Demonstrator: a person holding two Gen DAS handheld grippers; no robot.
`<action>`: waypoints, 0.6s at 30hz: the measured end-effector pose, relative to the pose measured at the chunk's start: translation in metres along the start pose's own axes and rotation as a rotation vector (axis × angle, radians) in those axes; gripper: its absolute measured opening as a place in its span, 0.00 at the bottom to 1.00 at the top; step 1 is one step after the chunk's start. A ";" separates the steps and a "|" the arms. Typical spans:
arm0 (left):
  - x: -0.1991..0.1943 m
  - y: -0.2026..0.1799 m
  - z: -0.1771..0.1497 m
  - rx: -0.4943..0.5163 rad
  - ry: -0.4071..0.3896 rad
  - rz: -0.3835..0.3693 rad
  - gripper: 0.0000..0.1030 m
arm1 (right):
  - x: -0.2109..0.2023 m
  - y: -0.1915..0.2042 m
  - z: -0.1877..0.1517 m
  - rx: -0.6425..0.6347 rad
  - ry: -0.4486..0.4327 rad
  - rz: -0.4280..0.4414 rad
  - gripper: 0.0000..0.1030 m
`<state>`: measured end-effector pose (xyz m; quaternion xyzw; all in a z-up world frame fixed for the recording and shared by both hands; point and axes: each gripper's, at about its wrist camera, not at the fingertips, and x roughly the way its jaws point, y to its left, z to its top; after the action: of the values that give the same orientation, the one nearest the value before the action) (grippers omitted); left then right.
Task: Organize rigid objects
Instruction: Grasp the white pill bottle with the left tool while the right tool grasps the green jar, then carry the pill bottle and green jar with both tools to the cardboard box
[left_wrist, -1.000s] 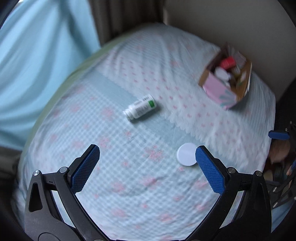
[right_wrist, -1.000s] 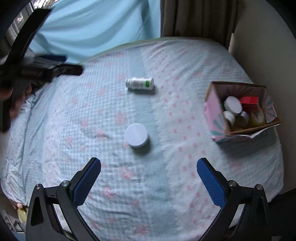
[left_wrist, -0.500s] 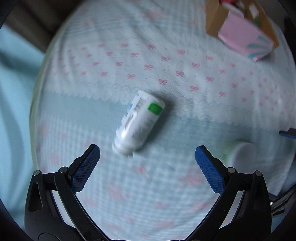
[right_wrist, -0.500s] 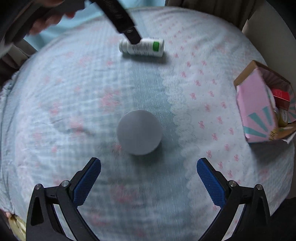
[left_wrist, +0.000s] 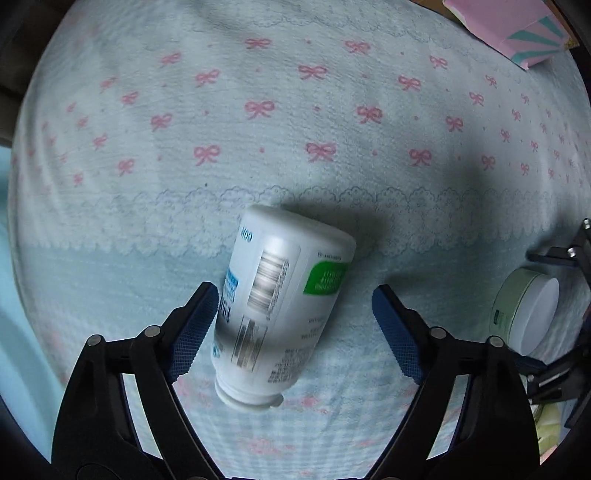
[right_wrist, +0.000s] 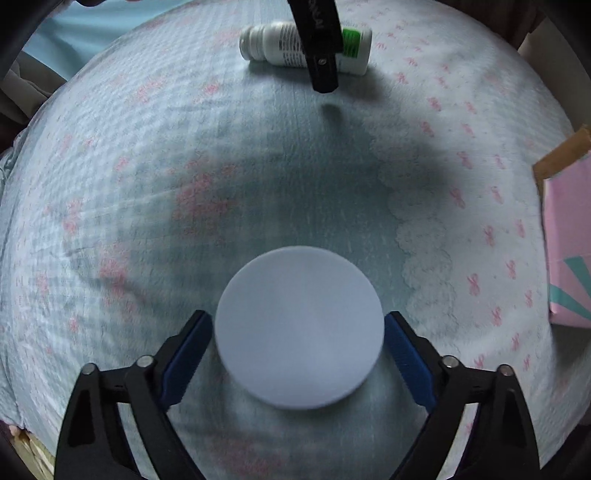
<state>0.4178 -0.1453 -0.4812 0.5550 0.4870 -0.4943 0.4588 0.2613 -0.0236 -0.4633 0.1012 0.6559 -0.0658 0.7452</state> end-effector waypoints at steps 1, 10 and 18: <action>0.001 0.000 0.002 0.004 0.005 0.002 0.70 | 0.002 -0.002 0.001 0.002 0.004 0.002 0.78; 0.000 0.011 0.012 0.001 0.007 0.008 0.50 | 0.002 -0.005 0.003 -0.005 -0.013 0.001 0.64; -0.015 0.011 -0.001 -0.106 -0.048 -0.050 0.50 | -0.009 -0.008 0.005 0.015 -0.036 0.011 0.64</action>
<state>0.4280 -0.1468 -0.4662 0.5056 0.5151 -0.4922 0.4866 0.2631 -0.0333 -0.4542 0.1089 0.6413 -0.0685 0.7565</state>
